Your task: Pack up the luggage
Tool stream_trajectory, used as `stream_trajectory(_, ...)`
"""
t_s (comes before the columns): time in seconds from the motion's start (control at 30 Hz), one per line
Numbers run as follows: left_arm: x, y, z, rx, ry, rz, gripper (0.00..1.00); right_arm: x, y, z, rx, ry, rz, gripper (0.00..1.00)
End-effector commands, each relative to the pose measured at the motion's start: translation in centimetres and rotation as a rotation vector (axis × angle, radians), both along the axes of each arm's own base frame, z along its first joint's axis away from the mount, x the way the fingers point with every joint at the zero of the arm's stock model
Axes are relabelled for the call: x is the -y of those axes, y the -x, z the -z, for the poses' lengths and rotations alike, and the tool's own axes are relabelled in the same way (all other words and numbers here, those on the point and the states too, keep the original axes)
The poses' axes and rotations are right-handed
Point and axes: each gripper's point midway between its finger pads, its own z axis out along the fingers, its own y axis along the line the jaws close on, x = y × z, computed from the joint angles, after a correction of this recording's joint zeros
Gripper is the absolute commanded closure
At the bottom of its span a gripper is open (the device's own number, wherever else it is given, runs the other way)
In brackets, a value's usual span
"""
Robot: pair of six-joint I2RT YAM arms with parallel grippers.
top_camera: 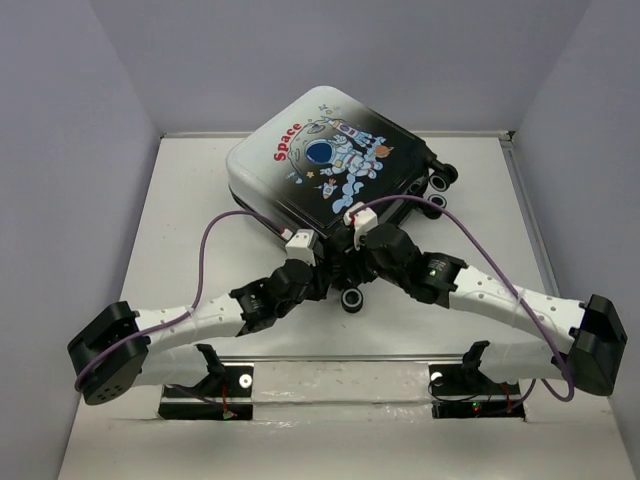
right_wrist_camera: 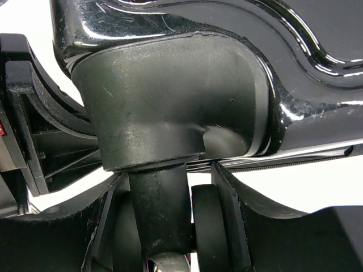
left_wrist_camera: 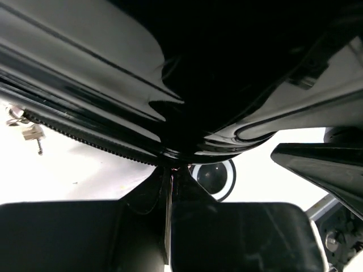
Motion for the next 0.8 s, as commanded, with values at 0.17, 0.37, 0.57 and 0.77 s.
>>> stream_trajectory(0.17, -8.0, -3.4, 0.0, 0.022, -0.13, -0.334, 0.94, 0.5, 1.1, -3.3, 0.036, -0.156, 0.007, 0.93)
stream_trajectory(0.37, -14.7, -5.9, -0.7, 0.038, -0.056, -0.538, 0.94, 1.4, 2.6, -2.7, -0.008, -0.149, -0.02, 0.93)
stream_trajectory(0.57, -15.9, -7.3, -5.0, 0.098, 0.06, -0.561, 0.87, 0.1, 4.7, -3.2, -0.057, -0.206, -0.12, 0.93)
stream_trajectory(0.77, -15.0, -3.5, -11.0, 0.181, 0.238, -0.41, 0.16, -3.1, 6.6, -4.8, -0.067, -0.285, -0.206, 0.93)
